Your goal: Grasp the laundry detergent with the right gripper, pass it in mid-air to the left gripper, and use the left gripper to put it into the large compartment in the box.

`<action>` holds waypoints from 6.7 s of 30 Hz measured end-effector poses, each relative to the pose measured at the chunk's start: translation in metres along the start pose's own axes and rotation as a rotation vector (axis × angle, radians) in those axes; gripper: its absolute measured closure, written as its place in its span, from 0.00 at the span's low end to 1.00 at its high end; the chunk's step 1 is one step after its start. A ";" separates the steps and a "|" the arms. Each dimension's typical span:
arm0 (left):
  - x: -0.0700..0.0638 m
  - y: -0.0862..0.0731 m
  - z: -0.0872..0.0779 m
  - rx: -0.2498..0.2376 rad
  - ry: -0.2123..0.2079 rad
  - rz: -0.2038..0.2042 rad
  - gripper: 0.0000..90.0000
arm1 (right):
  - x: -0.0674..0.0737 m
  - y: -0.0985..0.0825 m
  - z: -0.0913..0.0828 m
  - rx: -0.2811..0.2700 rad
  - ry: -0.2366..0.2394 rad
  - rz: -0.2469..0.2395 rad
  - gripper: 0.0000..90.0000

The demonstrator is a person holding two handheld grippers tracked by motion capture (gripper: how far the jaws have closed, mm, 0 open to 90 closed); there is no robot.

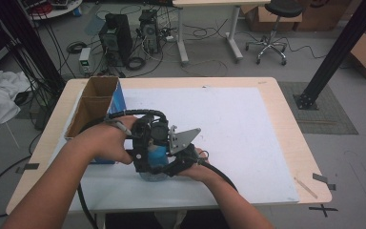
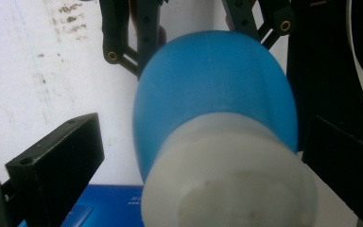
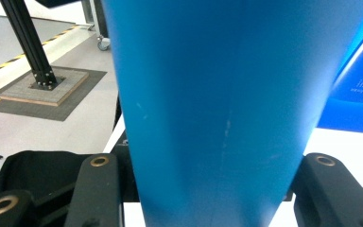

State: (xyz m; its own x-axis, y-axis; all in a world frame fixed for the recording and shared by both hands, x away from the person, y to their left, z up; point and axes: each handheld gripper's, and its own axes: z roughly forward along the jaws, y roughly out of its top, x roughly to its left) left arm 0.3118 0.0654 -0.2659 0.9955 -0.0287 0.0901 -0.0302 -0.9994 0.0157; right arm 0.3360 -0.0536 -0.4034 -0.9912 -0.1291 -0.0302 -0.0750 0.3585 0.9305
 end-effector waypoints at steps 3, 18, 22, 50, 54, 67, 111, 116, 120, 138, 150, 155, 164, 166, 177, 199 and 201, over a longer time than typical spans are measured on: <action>0.000 0.000 0.000 0.000 0.002 -0.001 0.01 | 0.000 0.000 0.000 0.001 -0.001 0.000 0.51; 0.000 0.002 0.004 0.015 0.002 -0.003 0.11 | -0.002 -0.002 0.003 0.009 -0.004 0.006 0.51; 0.000 0.001 0.005 0.023 0.008 -0.006 0.12 | -0.002 -0.002 0.003 0.011 -0.004 0.011 0.51; -0.001 0.003 0.008 0.048 0.022 -0.028 0.28 | -0.001 0.000 0.001 0.003 -0.003 0.002 0.51; 0.000 0.003 0.008 0.057 0.017 -0.028 0.30 | -0.001 0.000 0.002 -0.001 -0.005 -0.007 0.51; -0.001 0.005 0.007 0.050 0.011 -0.027 0.40 | -0.001 0.001 0.001 -0.003 -0.006 0.001 0.51; 0.020 0.003 -0.021 0.069 -0.005 -0.180 0.43 | -0.013 0.016 -0.072 0.195 -0.115 0.082 0.08; 0.026 0.000 -0.028 0.071 -0.004 -0.221 0.43 | -0.017 0.020 -0.086 0.276 -0.134 0.091 0.02; 0.032 -0.003 -0.039 0.073 -0.004 -0.265 0.43 | -0.020 0.025 -0.092 0.363 -0.127 0.100 0.00; 0.059 -0.042 -0.113 0.056 -0.002 -0.610 0.43 | -0.016 0.043 -0.119 0.809 -0.042 0.078 0.00; 0.072 -0.078 -0.159 0.088 0.039 -0.896 0.43 | -0.013 0.047 -0.129 0.968 -0.009 0.050 0.00; 0.079 -0.096 -0.166 0.090 0.030 -1.040 0.43 | -0.012 0.047 -0.128 0.989 0.004 0.042 0.00; 0.090 -0.124 -0.169 0.081 0.018 -1.239 0.43 | -0.014 0.050 -0.128 1.002 0.008 0.026 0.00; 0.091 -0.130 -0.171 0.063 0.022 -1.294 0.43 | -0.015 0.050 -0.127 1.006 0.008 0.027 0.00; 0.102 -0.161 -0.159 0.072 0.015 -1.451 0.43 | -0.016 0.052 -0.126 1.025 0.009 0.020 0.00; 0.115 -0.172 -0.095 0.114 -0.034 -1.460 0.43 | -0.017 0.051 -0.126 1.029 0.008 0.027 0.00; 0.117 -0.173 -0.087 0.118 -0.037 -1.459 0.43 | -0.017 0.051 -0.127 1.030 0.008 0.029 0.00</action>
State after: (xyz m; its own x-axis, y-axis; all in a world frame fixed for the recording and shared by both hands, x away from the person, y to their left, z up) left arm 0.4254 0.2367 -0.1715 0.1370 0.9897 0.0414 0.9906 -0.1367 -0.0115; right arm 0.3628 -0.1501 -0.3091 -0.9936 -0.1129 -0.0066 -0.1124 0.9796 0.1666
